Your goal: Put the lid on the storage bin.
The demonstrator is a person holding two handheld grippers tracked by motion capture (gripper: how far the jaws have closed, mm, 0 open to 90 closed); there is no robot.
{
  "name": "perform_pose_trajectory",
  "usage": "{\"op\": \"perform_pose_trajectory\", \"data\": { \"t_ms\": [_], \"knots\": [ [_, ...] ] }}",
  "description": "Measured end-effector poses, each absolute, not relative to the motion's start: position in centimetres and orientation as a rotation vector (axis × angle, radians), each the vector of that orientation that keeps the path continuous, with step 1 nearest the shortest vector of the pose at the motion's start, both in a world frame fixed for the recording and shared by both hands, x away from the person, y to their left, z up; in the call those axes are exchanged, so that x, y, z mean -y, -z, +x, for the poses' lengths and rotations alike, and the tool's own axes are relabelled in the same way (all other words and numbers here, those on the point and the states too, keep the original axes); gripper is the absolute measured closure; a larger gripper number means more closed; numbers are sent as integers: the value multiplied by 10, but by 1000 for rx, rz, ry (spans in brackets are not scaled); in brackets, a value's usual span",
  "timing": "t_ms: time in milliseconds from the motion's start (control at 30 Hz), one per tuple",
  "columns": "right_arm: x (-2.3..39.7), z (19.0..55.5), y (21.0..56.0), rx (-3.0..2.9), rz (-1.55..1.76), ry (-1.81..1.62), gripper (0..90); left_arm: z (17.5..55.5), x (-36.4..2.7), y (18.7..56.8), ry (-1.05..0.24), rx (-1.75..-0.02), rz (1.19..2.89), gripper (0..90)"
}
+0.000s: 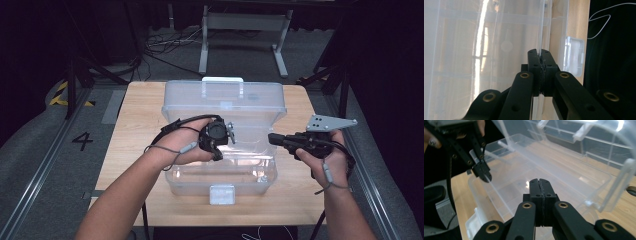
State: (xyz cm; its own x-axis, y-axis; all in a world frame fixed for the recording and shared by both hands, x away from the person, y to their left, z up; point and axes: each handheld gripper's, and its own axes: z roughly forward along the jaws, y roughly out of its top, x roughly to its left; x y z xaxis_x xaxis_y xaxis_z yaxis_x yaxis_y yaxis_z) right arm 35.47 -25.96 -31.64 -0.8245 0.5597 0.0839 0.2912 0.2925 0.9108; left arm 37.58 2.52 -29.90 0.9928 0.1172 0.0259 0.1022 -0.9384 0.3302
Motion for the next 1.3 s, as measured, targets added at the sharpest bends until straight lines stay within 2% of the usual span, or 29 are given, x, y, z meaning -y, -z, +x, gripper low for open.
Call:
{"op": "perform_pose_trajectory", "data": {
  "t_ms": [133, 200, 333, 567, 1300],
  "knots": [
    [266, 358, 317, -2273, 828, -1584, 900, 374, -26, 300, -57, -157, 2791, 870],
    [269, 359, 318, -2260, 857, -1602, 900, 372, -27, 301, -28, -180, 2769, 802],
    [272, 362, 320, -2254, 885, -1609, 900, 368, -31, 299, -4, -181, 2721, 749],
    [274, 365, 322, -2269, 920, -1594, 900, 355, -44, 283, 26, -177, 2606, 756],
    [275, 364, 322, -2273, 916, -1582, 900, 358, -77, 279, -21, -290, 2576, 757]
  ]
}}
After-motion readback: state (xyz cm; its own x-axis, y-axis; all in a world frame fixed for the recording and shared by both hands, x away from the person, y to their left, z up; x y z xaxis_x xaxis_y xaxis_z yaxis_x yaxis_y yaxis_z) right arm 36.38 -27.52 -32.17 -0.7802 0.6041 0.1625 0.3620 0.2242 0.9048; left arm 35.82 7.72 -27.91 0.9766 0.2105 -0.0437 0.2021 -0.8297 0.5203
